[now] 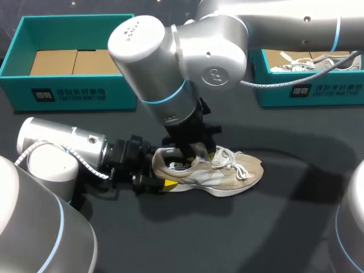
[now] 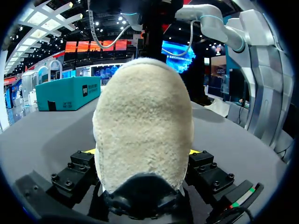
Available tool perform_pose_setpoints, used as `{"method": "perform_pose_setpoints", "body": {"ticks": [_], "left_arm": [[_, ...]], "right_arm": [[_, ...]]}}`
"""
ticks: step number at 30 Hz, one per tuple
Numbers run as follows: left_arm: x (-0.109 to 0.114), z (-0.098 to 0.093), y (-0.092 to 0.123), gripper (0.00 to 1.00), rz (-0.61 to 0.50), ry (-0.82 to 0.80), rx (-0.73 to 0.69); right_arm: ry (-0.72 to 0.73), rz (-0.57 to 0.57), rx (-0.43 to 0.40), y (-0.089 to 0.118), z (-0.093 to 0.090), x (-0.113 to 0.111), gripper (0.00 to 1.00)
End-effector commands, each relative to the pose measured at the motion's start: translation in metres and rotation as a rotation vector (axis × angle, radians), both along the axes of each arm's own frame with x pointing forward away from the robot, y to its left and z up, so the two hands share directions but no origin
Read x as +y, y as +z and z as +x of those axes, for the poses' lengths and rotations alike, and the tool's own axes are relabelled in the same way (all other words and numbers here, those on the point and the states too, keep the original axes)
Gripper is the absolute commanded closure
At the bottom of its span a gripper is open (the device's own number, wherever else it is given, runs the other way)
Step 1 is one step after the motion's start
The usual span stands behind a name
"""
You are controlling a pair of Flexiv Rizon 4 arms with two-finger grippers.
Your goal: Take the shoe out of the shoebox, open the shoe tongue, remove and reinsert the insole, then place the shoe into the shoebox
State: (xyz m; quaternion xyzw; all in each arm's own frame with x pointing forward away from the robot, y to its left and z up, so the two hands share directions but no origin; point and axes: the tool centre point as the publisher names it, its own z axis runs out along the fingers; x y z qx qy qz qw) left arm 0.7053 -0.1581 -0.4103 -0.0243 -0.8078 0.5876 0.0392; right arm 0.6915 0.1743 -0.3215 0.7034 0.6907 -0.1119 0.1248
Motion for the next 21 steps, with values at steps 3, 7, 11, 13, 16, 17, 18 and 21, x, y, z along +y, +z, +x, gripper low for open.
{"method": "perform_pose_setpoints", "body": {"ticks": [3, 7, 11, 13, 16, 17, 18, 21], "left_arm": [[0.0009, 0.0006, -0.0014, 1.0, 0.002, 0.001, -0.001], [0.0009, 0.0006, -0.0014, 1.0, 0.002, 0.001, -0.001], [0.0009, 0.0006, -0.0014, 1.0, 0.002, 0.001, -0.001], [0.0009, 0.0006, -0.0014, 1.0, 0.002, 0.001, -0.001], [0.0009, 0.0006, -0.0014, 1.0, 0.002, 0.001, -0.001], [0.0009, 0.0006, -0.0014, 1.0, 0.002, 0.001, -0.001], [0.0009, 0.0006, -0.0014, 1.0, 0.002, 0.001, -0.001], [0.0009, 0.0006, -0.0014, 1.0, 0.002, 0.001, -0.001]], "right_arm": [[-0.426, 0.034, -0.157, 0.009, -0.003, -0.0113, 0.99], [-0.347, 0.094, -0.122, 0.0097, -0.0041, -0.0145, 1.0], [-0.358, 0.066, -0.095, 0.0072, -0.007, -0.0086, 1.0], [-0.358, 0.066, -0.095, 0.0072, -0.007, -0.0086, 1.0], [-0.358, 0.066, -0.095, 0.0072, -0.007, -0.0086, 1.0], [-0.358, 0.066, -0.095, 0.0072, -0.007, -0.0086, 1.0], [-0.358, 0.066, -0.095, 0.0072, -0.007, -0.0086, 1.0], [-0.358, 0.066, -0.095, 0.0072, -0.007, -0.0086, 1.0]]}}
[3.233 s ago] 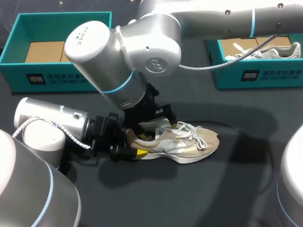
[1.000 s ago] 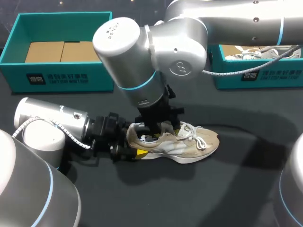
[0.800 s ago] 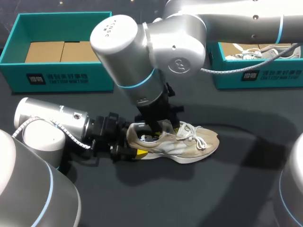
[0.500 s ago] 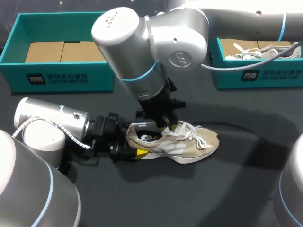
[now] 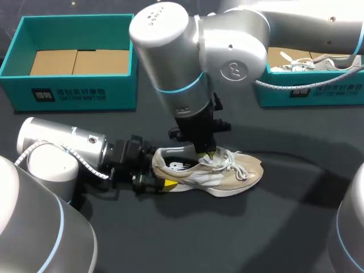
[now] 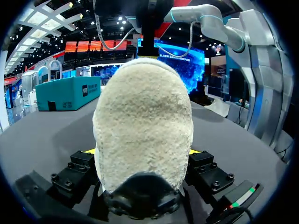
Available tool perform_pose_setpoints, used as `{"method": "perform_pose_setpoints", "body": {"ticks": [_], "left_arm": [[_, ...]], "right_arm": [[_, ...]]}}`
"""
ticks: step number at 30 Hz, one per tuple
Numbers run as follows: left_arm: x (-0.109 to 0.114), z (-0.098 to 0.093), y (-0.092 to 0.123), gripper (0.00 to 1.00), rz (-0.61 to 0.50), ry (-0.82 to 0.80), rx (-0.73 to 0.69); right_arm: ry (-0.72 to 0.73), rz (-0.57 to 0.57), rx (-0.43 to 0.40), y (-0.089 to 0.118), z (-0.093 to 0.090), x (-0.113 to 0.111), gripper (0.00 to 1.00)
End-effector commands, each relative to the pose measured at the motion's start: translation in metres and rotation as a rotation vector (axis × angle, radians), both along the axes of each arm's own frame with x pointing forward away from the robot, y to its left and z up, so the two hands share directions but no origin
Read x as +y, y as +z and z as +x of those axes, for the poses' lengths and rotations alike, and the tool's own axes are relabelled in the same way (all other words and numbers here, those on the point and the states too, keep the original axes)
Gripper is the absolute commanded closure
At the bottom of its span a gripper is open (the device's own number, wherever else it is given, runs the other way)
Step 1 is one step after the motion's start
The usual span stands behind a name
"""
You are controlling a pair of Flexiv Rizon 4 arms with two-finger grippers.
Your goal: Take the shoe out of the shoebox, open the shoe tongue, remove and reinsert the insole, then place the shoe into the shoebox
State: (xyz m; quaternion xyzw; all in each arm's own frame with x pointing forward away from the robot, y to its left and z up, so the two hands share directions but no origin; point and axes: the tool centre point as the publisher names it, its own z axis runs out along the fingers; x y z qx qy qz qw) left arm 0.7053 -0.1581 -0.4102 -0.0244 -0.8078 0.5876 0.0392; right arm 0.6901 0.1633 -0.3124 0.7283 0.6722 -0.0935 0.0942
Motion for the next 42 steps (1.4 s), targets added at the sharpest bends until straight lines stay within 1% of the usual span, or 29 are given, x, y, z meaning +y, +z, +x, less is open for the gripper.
{"method": "perform_pose_setpoints", "body": {"ticks": [1, 2, 3, 6, 7, 9, 10, 12, 13, 18, 26, 30, 32, 33, 35, 37, 38, 40, 41, 42], "left_arm": [[0.001, 0.001, -0.001, 1.0, 0.002, 0.001, -0.001], [0.001, 0.001, -0.001, 1.0, 0.002, 0.001, -0.001], [0.001, 0.001, -0.001, 1.0, 0.002, 0.001, -0.001], [0.001, 0.001, -0.001, 1.0, 0.002, 0.001, -0.001], [0.001, 0.001, -0.001, 1.0, 0.002, 0.001, -0.001], [0.001, 0.001, -0.001, 1.0, 0.002, 0.001, -0.001], [0.001, 0.001, -0.001, 1.0, 0.002, 0.001, -0.001], [0.001, 0.001, -0.001, 1.0, 0.002, 0.001, -0.001], [0.001, 0.001, -0.001, 1.0, 0.002, 0.001, -0.001], [0.001, 0.001, -0.001, 1.0, 0.002, 0.001, -0.001], [0.001, 0.001, -0.001, 1.0, 0.002, 0.001, -0.001], [0.001, 0.001, -0.001, 1.0, 0.002, 0.001, -0.001], [0.001, 0.001, -0.001, 1.0, 0.002, 0.001, -0.001], [0.001, 0.001, -0.001, 1.0, 0.002, 0.001, -0.001], [0.001, 0.001, -0.001, 1.0, 0.002, 0.001, -0.001], [0.001, 0.001, -0.001, 1.0, 0.002, 0.001, -0.001], [0.001, 0.001, -0.001, 1.0, 0.002, 0.001, -0.001], [0.001, 0.001, -0.001, 1.0, 0.002, 0.001, -0.001], [0.001, 0.001, -0.001, 1.0, 0.002, 0.001, -0.001], [0.001, 0.001, -0.001, 1.0, 0.002, 0.001, -0.001]], "right_arm": [[-0.299, -0.008, -0.09, -0.002, -0.006, 0.002, 1.0], [-0.299, -0.008, -0.09, -0.002, -0.006, 0.002, 1.0], [-0.295, 0.026, -0.08, 0.0, -0.005, -0.005, 1.0], [-0.306, 0.011, -0.067, 0.007, -0.005, -0.025, 1.0], [-0.298, 0.049, -0.068, 0.01, -0.005, -0.032, 1.0], [-0.304, 0.045, -0.069, 0.012, -0.006, -0.042, 1.0], [-0.296, 0.082, -0.07, 0.014, -0.006, -0.049, 1.0], [-0.316, 0.043, -0.065, 0.014, -0.005, -0.058, 1.0], [-0.318, 0.046, -0.064, 0.014, -0.005, -0.063, 1.0], [-0.322, 0.044, -0.057, 0.008, -0.002, -0.078, 1.0], [-0.317, -0.037, -0.047, -0.007, 0.003, -0.094, 1.0], [-0.347, -0.074, -0.038, -0.013, 0.005, -0.1, 1.0], [-0.367, -0.114, -0.027, -0.017, 0.006, -0.103, 1.0], [-0.368, -0.108, -0.029, -0.018, 0.007, -0.104, 1.0], [-0.391, -0.144, -0.027, -0.022, 0.008, -0.108, 1.0], [-0.414, -0.145, -0.043, -0.025, 0.009, -0.111, 1.0], [-0.428, -0.17, -0.041, -0.027, 0.009, -0.112, 0.9], [-0.449, -0.164, -0.044, -0.031, 0.01, -0.116, 0.75], [-0.457, -0.175, -0.045, -0.032, 0.01, -0.117, 0.72], [-0.465, -0.19, -0.045, -0.034, 0.01, -0.118, 0.73]]}}
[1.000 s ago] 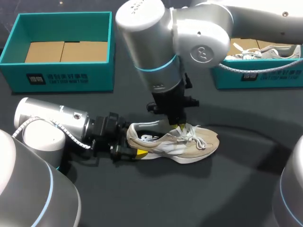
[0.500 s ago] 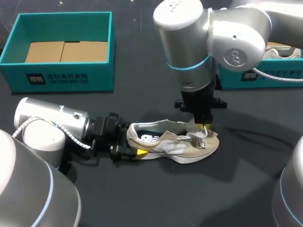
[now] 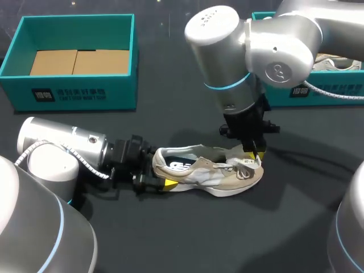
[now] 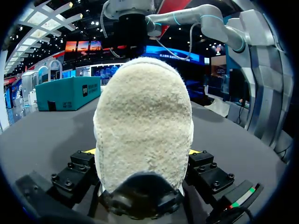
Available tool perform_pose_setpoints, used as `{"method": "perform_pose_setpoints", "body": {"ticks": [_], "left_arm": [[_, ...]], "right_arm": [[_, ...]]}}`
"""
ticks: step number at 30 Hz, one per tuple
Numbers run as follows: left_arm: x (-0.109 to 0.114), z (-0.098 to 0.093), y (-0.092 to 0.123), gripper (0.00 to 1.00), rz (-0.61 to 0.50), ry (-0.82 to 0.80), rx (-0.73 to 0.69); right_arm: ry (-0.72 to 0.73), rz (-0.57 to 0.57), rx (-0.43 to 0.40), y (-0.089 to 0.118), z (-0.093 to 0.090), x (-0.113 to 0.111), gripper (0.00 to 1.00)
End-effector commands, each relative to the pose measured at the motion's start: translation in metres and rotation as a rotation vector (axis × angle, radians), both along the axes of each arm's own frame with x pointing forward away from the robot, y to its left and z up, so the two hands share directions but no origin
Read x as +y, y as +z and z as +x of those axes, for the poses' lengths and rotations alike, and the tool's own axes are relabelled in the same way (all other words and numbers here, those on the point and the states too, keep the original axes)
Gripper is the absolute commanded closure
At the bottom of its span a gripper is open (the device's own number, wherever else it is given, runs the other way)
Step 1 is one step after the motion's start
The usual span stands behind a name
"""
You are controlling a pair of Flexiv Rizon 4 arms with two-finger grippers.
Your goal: Take the shoe out of the shoebox, open the shoe tongue, remove and reinsert the insole, then place the shoe into the shoebox
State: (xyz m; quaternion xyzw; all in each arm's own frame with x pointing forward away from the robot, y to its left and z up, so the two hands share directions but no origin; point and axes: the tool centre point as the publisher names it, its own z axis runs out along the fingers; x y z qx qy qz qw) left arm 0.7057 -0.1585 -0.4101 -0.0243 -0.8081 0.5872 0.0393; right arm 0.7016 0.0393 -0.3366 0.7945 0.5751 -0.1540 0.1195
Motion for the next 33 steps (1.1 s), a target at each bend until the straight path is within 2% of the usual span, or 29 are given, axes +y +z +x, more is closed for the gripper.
{"method": "perform_pose_setpoints", "body": {"ticks": [1, 9, 12, 20, 28, 33], "left_arm": [[0.001, 0.0, -0.002, 1.0, 0.001, 0.001, -0.001], [0.001, 0.0, -0.002, 1.0, 0.001, 0.001, -0.001], [0.001, 0.0, -0.002, 1.0, 0.001, 0.001, -0.001], [0.001, 0.0, -0.002, 1.0, 0.001, 0.001, -0.001], [0.001, 0.0, -0.002, 1.0, 0.001, 0.001, -0.001], [0.001, 0.0, -0.002, 1.0, 0.001, 0.001, -0.001]], "right_arm": [[-0.225, -0.072, -0.074, -0.01, -0.001, 0.005, 0.72], [-0.282, -0.089, -0.08, -0.013, -0.001, -0.003, 0.65], [-0.298, -0.097, -0.09, -0.009, 0.0, -0.005, 0.67], [-0.257, -0.101, -0.152, 0.037, -0.001, 0.003, 0.66], [-0.139, -0.097, -0.232, 0.082, 0.001, 0.029, 0.62], [-0.026, -0.042, -0.26, 0.099, 0.005, 0.047, 0.67]]}}
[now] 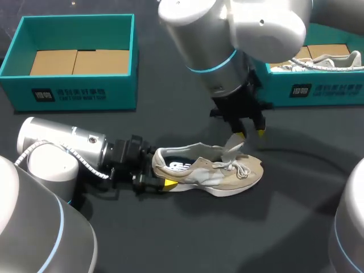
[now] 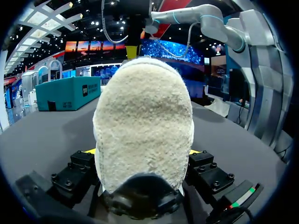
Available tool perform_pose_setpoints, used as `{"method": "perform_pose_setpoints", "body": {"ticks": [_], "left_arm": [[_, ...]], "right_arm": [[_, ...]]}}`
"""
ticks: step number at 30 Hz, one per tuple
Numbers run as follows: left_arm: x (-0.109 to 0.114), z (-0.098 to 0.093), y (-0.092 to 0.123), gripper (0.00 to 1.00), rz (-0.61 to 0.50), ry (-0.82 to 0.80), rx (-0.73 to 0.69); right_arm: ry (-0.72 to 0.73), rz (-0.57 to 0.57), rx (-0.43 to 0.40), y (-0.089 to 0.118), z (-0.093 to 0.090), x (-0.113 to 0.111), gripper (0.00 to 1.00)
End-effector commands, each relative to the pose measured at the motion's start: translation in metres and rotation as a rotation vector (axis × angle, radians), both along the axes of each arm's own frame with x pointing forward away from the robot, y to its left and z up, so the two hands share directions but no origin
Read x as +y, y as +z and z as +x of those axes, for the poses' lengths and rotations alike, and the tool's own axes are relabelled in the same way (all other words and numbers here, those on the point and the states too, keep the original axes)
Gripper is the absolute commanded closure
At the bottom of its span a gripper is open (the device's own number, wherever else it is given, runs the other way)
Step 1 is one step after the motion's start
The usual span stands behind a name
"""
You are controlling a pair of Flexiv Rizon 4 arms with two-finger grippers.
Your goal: Take the shoe out of the shoebox, open the shoe tongue, remove and reinsert the insole, then place the shoe into the shoebox
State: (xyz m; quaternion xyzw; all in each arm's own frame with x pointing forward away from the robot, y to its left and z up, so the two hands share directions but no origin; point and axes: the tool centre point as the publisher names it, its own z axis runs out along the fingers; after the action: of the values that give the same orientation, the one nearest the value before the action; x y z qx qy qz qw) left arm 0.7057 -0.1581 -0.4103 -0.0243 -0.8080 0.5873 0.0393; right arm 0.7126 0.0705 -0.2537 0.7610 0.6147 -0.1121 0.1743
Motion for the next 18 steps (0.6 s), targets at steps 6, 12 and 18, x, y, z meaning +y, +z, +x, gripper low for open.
{"method": "perform_pose_setpoints", "body": {"ticks": [6, 12, 18], "left_arm": [[0.001, 0.0, -0.001, 1.0, 0.001, 0.001, -0.001], [0.001, 0.0, -0.001, 1.0, 0.001, 0.001, -0.001], [0.001, 0.0, -0.001, 1.0, 0.001, 0.001, -0.001]], "right_arm": [[0.072, 0.117, -0.115, 0.023, 0.003, 0.044, 0.66], [0.352, 0.173, -0.003, 0.016, 0.004, 0.081, 0.76], [0.6, 0.213, 0.077, 0.008, -0.007, 0.104, 1.0]]}}
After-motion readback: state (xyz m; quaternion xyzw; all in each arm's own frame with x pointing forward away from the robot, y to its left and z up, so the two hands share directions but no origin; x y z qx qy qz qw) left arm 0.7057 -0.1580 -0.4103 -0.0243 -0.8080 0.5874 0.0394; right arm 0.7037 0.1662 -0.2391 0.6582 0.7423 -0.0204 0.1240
